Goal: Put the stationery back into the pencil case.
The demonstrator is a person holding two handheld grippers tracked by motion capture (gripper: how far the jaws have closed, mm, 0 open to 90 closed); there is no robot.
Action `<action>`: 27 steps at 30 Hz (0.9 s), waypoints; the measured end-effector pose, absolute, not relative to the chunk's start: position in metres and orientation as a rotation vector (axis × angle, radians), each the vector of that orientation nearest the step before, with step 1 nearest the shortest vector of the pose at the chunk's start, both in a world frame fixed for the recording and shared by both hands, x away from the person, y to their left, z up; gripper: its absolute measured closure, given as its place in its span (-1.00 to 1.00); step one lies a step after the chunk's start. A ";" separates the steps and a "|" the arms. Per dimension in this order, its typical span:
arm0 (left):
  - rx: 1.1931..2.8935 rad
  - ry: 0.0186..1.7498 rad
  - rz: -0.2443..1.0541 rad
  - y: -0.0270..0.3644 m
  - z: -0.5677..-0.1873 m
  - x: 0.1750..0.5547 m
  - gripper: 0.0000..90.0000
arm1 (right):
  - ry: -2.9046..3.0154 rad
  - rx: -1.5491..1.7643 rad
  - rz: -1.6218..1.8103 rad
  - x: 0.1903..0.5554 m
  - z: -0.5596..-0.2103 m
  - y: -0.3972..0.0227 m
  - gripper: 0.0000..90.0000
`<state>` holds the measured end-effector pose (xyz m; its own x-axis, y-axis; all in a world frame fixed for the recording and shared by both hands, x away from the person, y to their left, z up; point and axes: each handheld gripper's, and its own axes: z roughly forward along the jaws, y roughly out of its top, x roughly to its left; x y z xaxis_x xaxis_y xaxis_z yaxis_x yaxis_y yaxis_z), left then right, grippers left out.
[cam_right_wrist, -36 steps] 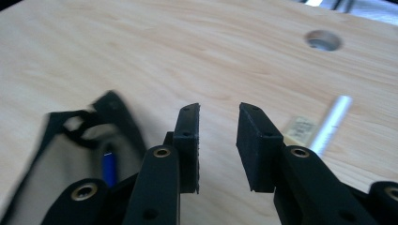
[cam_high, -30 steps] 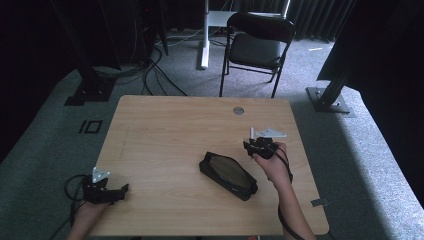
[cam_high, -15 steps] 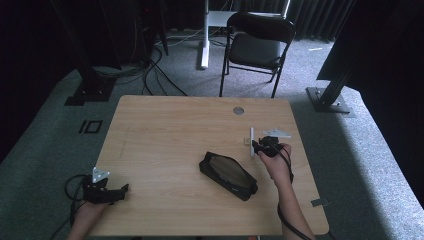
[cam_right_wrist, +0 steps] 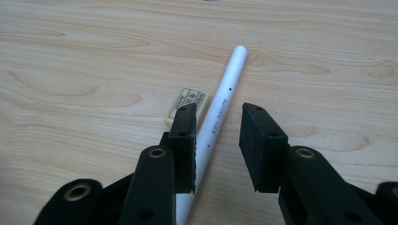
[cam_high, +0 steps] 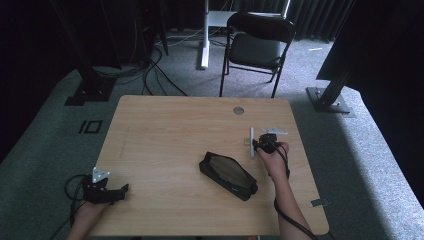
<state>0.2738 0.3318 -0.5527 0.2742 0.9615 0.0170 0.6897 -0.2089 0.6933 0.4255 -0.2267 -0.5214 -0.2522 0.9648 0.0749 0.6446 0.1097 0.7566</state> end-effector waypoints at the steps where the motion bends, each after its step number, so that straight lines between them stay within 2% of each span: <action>1: 1.976 1.481 0.617 0.332 -0.553 0.274 -0.99 | 1.949 1.571 0.971 0.427 -0.522 -0.227 0.49; 27: 1.977 1.481 0.617 0.332 -0.553 0.274 -0.99 | 1.969 1.632 0.856 0.446 -0.539 -0.224 0.59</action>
<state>0.2738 0.3319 -0.5527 0.2742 0.9615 0.0172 0.6897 -0.2091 0.6933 0.4457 -0.2244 -0.5388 -0.2062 0.9772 0.0515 0.7041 0.1116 0.7013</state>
